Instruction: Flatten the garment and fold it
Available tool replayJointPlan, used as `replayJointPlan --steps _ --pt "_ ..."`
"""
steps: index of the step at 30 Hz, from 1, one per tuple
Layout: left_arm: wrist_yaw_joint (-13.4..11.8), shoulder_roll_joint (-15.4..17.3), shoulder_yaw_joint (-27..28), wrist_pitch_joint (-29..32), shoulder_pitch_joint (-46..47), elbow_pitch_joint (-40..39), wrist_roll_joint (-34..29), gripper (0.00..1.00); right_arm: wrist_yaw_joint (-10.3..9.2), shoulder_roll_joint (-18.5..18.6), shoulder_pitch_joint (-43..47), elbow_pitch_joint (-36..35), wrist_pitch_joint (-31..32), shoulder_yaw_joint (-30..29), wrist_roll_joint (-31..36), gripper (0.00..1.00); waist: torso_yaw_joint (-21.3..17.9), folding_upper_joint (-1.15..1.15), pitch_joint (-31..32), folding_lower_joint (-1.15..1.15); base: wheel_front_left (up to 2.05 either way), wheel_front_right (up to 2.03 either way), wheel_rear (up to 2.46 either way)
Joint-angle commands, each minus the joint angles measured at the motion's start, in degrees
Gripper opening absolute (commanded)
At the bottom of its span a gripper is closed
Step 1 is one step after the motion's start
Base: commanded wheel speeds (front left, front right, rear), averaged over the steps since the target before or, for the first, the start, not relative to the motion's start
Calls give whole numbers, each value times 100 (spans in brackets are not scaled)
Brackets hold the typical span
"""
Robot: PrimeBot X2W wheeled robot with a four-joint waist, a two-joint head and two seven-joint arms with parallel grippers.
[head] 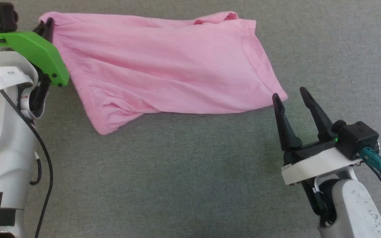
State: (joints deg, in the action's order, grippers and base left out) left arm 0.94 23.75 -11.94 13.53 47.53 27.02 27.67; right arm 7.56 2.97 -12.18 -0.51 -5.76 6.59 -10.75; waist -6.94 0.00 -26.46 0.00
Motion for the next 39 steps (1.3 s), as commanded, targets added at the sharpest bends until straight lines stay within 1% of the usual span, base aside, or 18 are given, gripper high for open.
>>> replayJointPlan --steps 1,2,6,10,14,16,19,21,25,30,35,39 --pt "-45 -15 52 -83 84 103 48 98 -8 -9 -117 51 -61 25 -39 100 -116 0 -157 0 0 0 0" --pt "-53 -29 70 -120 86 143 66 100 -8 -9 -132 69 -72 27 -43 100 -115 0 -161 0 0 0 0" --pt "-36 -151 100 -447 -63 290 138 100 -8 -9 -170 165 -133 -22 -58 100 -34 0 -71 0 0 0 0" --pt "-72 -329 157 -859 -455 142 237 100 -8 -9 -116 186 -141 -148 -10 100 158 0 144 0 0 0 0" --pt "-189 -521 195 -1239 -1079 -293 306 100 -8 -9 13 139 -83 -261 59 100 390 0 421 0 0 0 0" --pt "-293 -648 198 -1449 -1446 -641 315 100 -8 -9 82 106 -40 -314 78 100 512 0 544 0 0 0 0" --pt "-381 -952 176 -1766 -1994 -1232 419 100 -8 -9 196 18 29 -407 93 100 716 0 702 0 0 0 0" --pt "-399 -1143 108 -1870 -2316 -1530 497 100 -8 -9 257 -32 89 -403 107 100 804 0 780 0 0 0 0" --pt "-395 -1354 -209 -1883 -2762 -1835 442 100 -8 -9 327 -113 191 -401 132 100 911 0 901 0 0 0 0" --pt "-471 -1481 -549 -1668 -3020 -1773 335 100 -8 -9 381 -200 274 -377 120 100 902 0 973 0 0 0 0" --pt "-698 -1498 -569 -1374 -3057 -1575 341 100 -8 -9 444 -231 308 -362 96 100 796 0 975 0 0 0 0" --pt "-778 -1477 -533 -1120 -2922 -1457 418 100 -8 -9 465 -235 326 -346 78 100 710 0 924 0 0 0 0"
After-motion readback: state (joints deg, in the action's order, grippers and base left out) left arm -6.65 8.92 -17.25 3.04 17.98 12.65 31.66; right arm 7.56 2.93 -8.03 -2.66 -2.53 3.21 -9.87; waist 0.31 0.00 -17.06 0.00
